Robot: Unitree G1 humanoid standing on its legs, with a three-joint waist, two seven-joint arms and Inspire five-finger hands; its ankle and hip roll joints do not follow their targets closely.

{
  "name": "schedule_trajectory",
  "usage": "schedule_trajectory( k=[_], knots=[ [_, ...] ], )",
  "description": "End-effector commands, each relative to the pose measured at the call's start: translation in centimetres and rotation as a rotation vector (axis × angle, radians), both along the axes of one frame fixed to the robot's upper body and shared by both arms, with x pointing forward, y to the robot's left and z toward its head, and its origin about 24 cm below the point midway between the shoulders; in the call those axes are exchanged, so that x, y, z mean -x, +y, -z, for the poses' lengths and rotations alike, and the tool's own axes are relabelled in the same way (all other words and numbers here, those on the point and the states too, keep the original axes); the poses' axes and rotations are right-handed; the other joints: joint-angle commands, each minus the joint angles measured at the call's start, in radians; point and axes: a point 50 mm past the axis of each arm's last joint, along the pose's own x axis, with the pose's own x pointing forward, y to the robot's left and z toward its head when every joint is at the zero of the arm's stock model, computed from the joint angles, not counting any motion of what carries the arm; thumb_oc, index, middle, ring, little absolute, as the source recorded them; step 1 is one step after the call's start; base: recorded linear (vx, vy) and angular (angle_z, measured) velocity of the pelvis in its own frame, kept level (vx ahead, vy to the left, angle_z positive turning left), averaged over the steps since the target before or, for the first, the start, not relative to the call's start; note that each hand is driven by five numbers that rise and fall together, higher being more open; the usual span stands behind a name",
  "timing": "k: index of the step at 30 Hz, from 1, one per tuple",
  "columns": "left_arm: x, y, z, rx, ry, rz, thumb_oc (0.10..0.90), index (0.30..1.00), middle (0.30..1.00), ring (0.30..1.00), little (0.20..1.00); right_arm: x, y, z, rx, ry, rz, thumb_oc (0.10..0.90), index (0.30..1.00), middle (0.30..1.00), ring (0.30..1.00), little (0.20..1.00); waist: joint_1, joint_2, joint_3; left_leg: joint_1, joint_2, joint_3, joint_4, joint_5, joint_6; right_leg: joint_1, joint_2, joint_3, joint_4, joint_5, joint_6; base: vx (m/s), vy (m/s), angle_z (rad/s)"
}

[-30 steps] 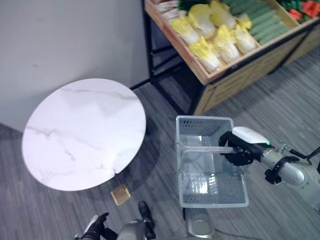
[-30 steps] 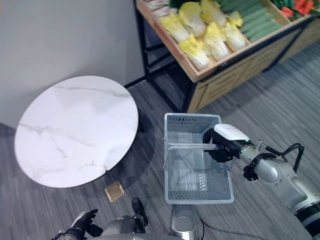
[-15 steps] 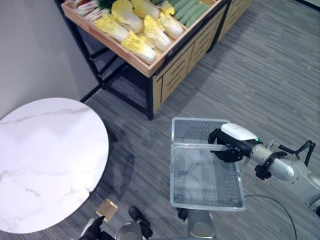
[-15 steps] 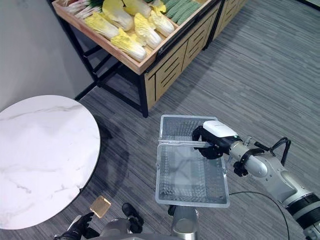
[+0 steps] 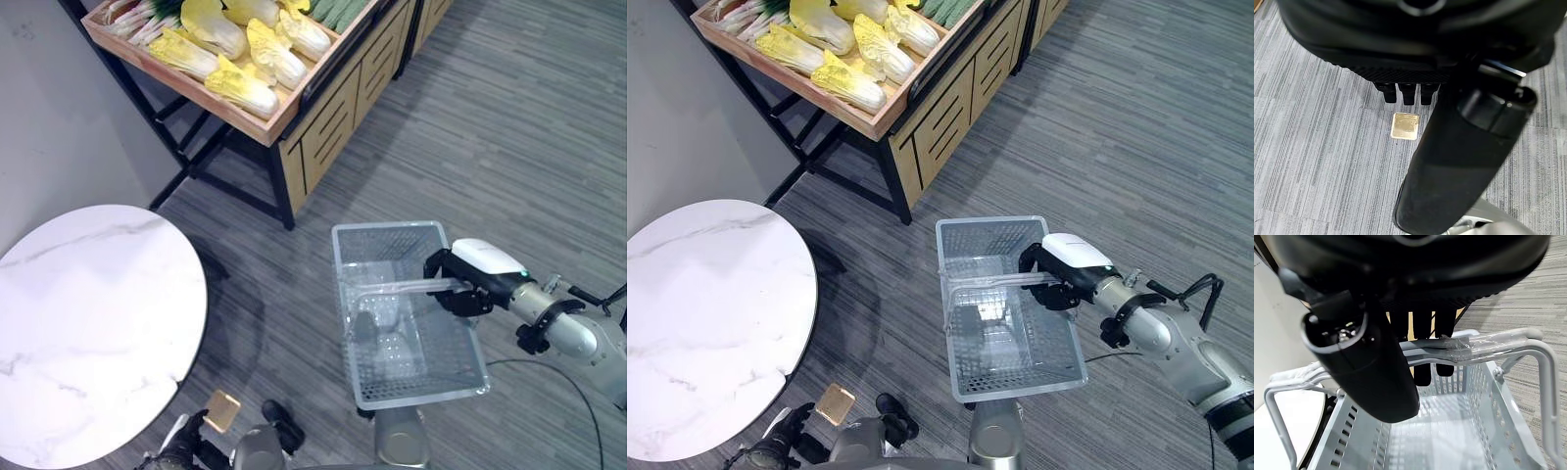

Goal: Get the vegetables into the basket

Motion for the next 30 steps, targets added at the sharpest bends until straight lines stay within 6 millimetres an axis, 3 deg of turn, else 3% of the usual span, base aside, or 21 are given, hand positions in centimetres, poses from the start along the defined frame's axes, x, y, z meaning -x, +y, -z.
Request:
schedule_trajectory(
  k=[1, 2, 3, 4, 5, 6, 7, 8, 9, 10, 12, 17, 25, 29, 30],
  knots=[
    [-4.0, -0.7, -1.7, 0.023, -0.207, -0.001, 0.900, 1.000, 1.000, 1.000, 1.000, -1.3, 2.3, -7.0, -0.154, -0.330, -0.120, 0.400, 0.300, 0.300, 0.300, 0.300, 0.050, -0.083, 0.022, -0.123, -0.118, -0.400, -0.037, 0.047, 0.005, 0.075, -0.080, 0.109, -0.043, 0.067, 0.143, 0.11, 0.191, -1.06],
    [-3.9, -0.5, -1.7, 0.019, -0.208, -0.002, 0.900, 1.000, 1.000, 1.000, 1.000, -1.4, 2.2, -7.0, -0.158, -0.326, -0.116, 0.400, 0.300, 0.300, 0.300, 0.300, 0.057, -0.088, 0.018, -0.139, -0.112, -0.446, -0.085, 0.049, 0.006, 0.077, -0.082, 0.132, -0.051, 0.065, 0.151, 0.08, 0.155, -0.94],
    [-3.9, -0.5, -1.7, 0.019, -0.208, -0.002, 0.900, 1.000, 1.000, 1.000, 1.000, -1.4, 2.2, -7.0, -0.158, -0.326, -0.116, 0.400, 0.300, 0.300, 0.300, 0.300, 0.056, -0.089, 0.018, -0.138, -0.113, -0.446, -0.087, 0.049, 0.006, 0.077, -0.083, 0.132, -0.051, 0.064, 0.151, 0.15, 0.145, -0.96],
    [-3.8, -0.3, -1.7, 0.013, -0.206, -0.005, 0.900, 1.000, 1.000, 1.000, 1.000, -1.5, 2.0, -7.0, -0.160, -0.327, -0.107, 0.400, 0.300, 0.300, 0.300, 0.300, 0.063, -0.093, 0.010, -0.161, -0.097, -0.497, -0.130, 0.081, 0.000, 0.081, -0.087, 0.157, -0.063, 0.062, 0.157, 0.37, 0.377, -1.00],
    [-3.5, -0.4, -1.6, 0.006, -0.192, 0.002, 0.900, 1.000, 1.000, 1.000, 1.000, -1.6, 1.7, -6.7, -0.170, -0.327, -0.087, 0.400, 0.300, 0.300, 0.300, 0.300, 0.091, -0.080, -0.004, -0.211, -0.087, -0.615, -0.193, 0.158, -0.024, 0.120, -0.102, 0.208, -0.074, 0.052, 0.168, 0.37, 0.378, -0.96],
    [-3.5, -0.4, -1.5, 0.005, -0.192, 0.003, 0.900, 1.000, 1.000, 1.000, 1.000, -1.6, 1.7, -6.6, -0.170, -0.327, -0.086, 0.400, 0.300, 0.300, 0.300, 0.300, 0.091, -0.081, -0.003, -0.209, -0.088, -0.615, -0.193, 0.157, -0.024, 0.122, -0.103, 0.207, -0.074, 0.051, 0.169, 0.37, 0.432, -0.75],
    [-3.3, -0.6, -1.3, 0.012, -0.181, 0.004, 0.900, 1.000, 1.000, 1.000, 1.000, -1.3, 1.4, -6.2, -0.174, -0.318, -0.066, 0.400, 0.300, 0.300, 0.300, 0.300, 0.089, -0.082, -0.003, -0.207, -0.121, -0.621, -0.169, 0.123, -0.020, 0.134, -0.119, 0.221, -0.069, 0.042, 0.172, 0.18, 0.342, -0.93],
    [-3.4, -0.6, -1.3, 0.007, -0.169, 0.017, 0.900, 1.000, 1.000, 1.000, 1.000, -1.1, 1.3, -5.8, -0.166, -0.311, -0.057, 0.400, 0.300, 0.300, 0.300, 0.300, 0.076, -0.085, -0.006, -0.204, -0.150, -0.578, -0.157, 0.108, -0.005, 0.130, -0.143, 0.236, -0.065, 0.083, 0.186, 0.18, 0.348, -0.75],
    [-3.4, -0.6, -1.3, 0.007, -0.169, 0.018, 0.900, 1.000, 1.000, 1.000, 1.000, -1.0, 1.3, -5.8, -0.166, -0.311, -0.056, 0.400, 0.300, 0.300, 0.300, 0.300, 0.079, -0.087, -0.007, -0.204, -0.151, -0.575, -0.155, 0.107, -0.004, 0.128, -0.145, 0.240, -0.065, 0.083, 0.187, 0.19, 0.451, -0.38],
    [-3.4, -0.3, -1.4, -0.004, -0.161, 0.042, 0.900, 1.000, 1.000, 1.000, 1.000, -1.0, 1.3, -5.6, -0.189, -0.316, -0.041, 0.400, 0.300, 0.300, 0.300, 0.300, 0.068, -0.096, -0.004, -0.215, -0.190, -0.550, -0.117, 0.076, 0.027, 0.118, -0.169, 0.270, -0.079, 0.133, 0.200, 0.13, 0.333, 0.01],
    [-3.5, 0.2, -1.6, -0.022, -0.163, 0.048, 0.900, 1.000, 1.000, 1.000, 1.000, -1.2, 1.3, -5.2, -0.202, -0.321, -0.030, 0.400, 0.300, 0.300, 0.300, 0.300, 0.065, -0.101, -0.006, -0.205, -0.205, -0.510, -0.110, 0.054, 0.045, 0.107, -0.181, 0.280, -0.091, 0.169, 0.204, 0.15, 0.336, -0.45],
    [-3.0, 1.8, -2.1, -0.058, -0.163, 0.005, 0.900, 1.000, 1.000, 1.000, 1.000, -1.8, 1.6, -4.1, -0.183, -0.300, -0.015, 0.400, 0.300, 0.300, 0.300, 0.300, 0.072, -0.123, -0.013, -0.151, -0.197, -0.414, -0.107, 0.013, 0.066, 0.108, -0.218, 0.187, -0.125, 0.270, 0.228, 0.09, 0.156, -0.58],
    [-3.5, 1.7, -2.2, -0.071, -0.163, 0.047, 0.900, 1.000, 1.000, 1.000, 1.000, -1.2, -0.4, -1.7, -0.147, -0.233, 0.090, 0.400, 0.300, 0.300, 0.300, 0.300, 0.058, -0.137, -0.033, -0.114, -0.183, -0.358, -0.094, -0.006, 0.061, 0.109, -0.219, 0.180, -0.154, 0.306, 0.249, 0.03, 0.021, -0.33],
    [-3.7, 0.7, -2.1, -0.045, -0.177, 0.093, 0.900, 1.000, 1.000, 1.000, 1.000, -0.4, -3.7, 1.4, -0.108, -0.158, 0.267, 0.400, 0.300, 0.300, 0.300, 0.300, 0.048, -0.132, -0.054, -0.079, -0.170, -0.343, -0.143, 0.019, 0.046, 0.119, -0.204, 0.185, -0.193, 0.299, 0.254, 0.02, -0.089, -0.12],
    [-3.7, 0.7, -2.1, -0.045, -0.177, 0.093, 0.900, 1.000, 1.000, 1.000, 1.000, -0.4, -3.7, 1.4, -0.108, -0.158, 0.268, 0.400, 0.300, 0.300, 0.300, 0.300, 0.048, -0.132, -0.054, -0.077, -0.170, -0.343, -0.146, 0.020, 0.046, 0.120, -0.203, 0.185, -0.193, 0.299, 0.254, 0.04, -0.123, -0.09]
  ],
)
